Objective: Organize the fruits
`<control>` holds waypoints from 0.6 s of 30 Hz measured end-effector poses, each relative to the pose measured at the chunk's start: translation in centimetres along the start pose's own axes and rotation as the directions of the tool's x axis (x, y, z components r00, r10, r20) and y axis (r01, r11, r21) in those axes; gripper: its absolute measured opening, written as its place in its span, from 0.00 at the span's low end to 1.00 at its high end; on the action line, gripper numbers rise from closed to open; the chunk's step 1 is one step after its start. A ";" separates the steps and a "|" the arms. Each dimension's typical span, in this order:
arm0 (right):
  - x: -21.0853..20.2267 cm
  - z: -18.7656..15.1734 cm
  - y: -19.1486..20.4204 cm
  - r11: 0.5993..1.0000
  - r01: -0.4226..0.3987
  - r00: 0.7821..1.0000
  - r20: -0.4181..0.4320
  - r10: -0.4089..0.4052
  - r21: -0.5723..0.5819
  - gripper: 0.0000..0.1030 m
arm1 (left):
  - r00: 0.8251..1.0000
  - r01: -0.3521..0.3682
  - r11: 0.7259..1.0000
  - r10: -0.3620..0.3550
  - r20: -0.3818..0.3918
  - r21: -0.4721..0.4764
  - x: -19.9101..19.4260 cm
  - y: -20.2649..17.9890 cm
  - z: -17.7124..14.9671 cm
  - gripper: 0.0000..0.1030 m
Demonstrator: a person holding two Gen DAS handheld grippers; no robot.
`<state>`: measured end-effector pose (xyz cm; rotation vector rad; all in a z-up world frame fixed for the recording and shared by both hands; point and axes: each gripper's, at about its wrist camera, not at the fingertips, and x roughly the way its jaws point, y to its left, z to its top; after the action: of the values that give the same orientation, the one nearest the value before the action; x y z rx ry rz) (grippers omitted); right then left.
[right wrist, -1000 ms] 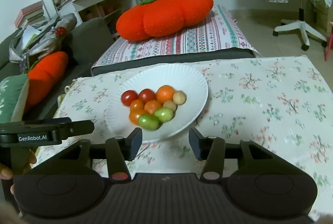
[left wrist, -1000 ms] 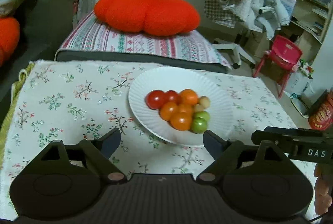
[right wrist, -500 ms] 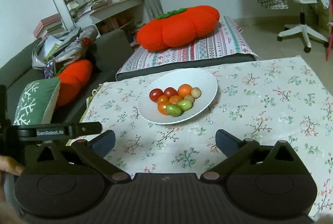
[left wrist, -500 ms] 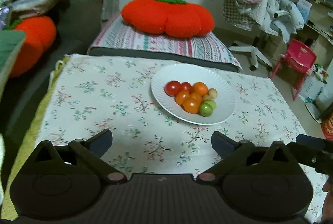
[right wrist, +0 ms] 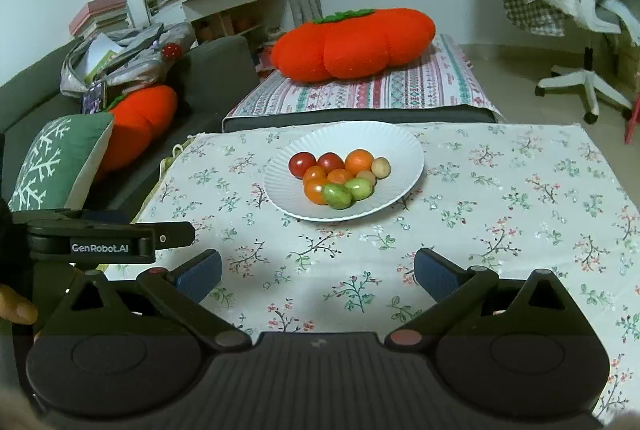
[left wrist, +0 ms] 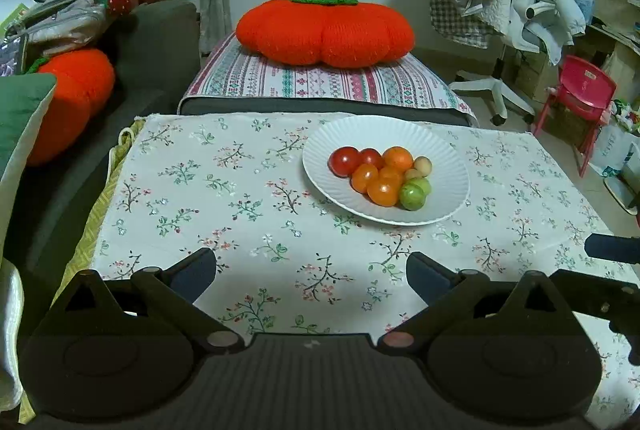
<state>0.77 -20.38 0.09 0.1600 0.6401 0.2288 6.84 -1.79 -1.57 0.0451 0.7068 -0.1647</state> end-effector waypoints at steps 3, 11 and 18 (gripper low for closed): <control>-0.1 -0.2 0.4 1.000 0.010 1.000 0.004 -0.010 -0.023 1.00 | 1.000 -0.012 1.000 0.012 0.009 0.006 0.0 0.1 -0.2 0.84; 0.1 -0.5 0.8 0.999 0.027 1.000 0.000 -0.027 -0.046 1.00 | 1.000 -0.030 0.999 0.030 0.001 0.017 -0.1 0.0 -0.5 0.84; 0.2 -0.5 1.2 0.997 0.052 0.999 0.010 -0.052 -0.053 1.00 | 0.999 -0.040 0.999 0.039 -0.013 -0.007 -0.5 0.3 -0.5 0.85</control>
<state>0.39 -19.13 -0.16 0.0933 0.6286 0.1944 6.19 -1.36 -1.67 0.0529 0.7185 -0.1240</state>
